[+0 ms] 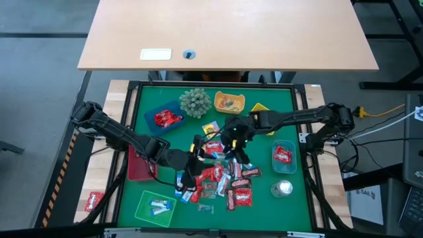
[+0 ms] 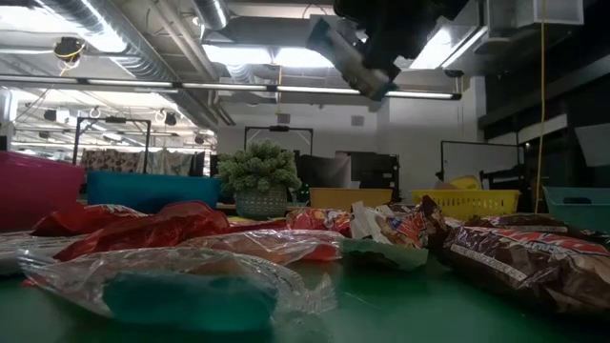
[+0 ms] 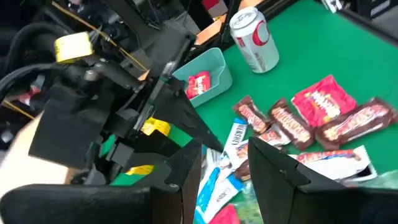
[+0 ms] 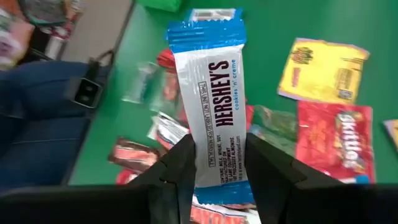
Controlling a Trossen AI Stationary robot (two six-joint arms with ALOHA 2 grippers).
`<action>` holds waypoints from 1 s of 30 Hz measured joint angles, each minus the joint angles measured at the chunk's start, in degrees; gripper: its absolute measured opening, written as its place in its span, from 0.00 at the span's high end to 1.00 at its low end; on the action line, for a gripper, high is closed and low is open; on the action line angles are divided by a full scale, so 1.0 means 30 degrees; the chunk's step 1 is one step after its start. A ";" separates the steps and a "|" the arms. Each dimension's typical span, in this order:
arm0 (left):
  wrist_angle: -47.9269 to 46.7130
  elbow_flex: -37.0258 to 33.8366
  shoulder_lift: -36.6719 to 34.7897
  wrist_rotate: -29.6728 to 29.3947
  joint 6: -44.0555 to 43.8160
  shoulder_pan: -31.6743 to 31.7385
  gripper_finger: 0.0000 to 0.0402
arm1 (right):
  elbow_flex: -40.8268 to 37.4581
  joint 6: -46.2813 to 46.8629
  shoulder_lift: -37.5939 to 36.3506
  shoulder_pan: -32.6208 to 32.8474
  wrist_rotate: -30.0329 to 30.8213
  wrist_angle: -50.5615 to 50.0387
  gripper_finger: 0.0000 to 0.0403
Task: Sort candy
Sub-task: Put the white-blue chocolate into the green bin
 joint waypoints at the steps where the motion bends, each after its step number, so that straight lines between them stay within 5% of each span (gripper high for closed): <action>1: -0.0026 0.0000 0.0000 -0.0006 0.0363 0.0000 0.71 | 0.0000 0.0384 0.0000 -0.0007 -0.0336 0.0096 0.69; 12: -0.0113 0.0000 0.0000 -0.0011 0.0928 0.0290 0.71 | 0.0000 0.3781 0.0000 0.0032 -0.2523 0.1730 0.69; 30: -0.0303 0.0000 0.0000 0.1472 0.0870 0.1094 0.71 | 0.0000 0.4881 0.0000 0.0039 -0.4417 0.4662 0.69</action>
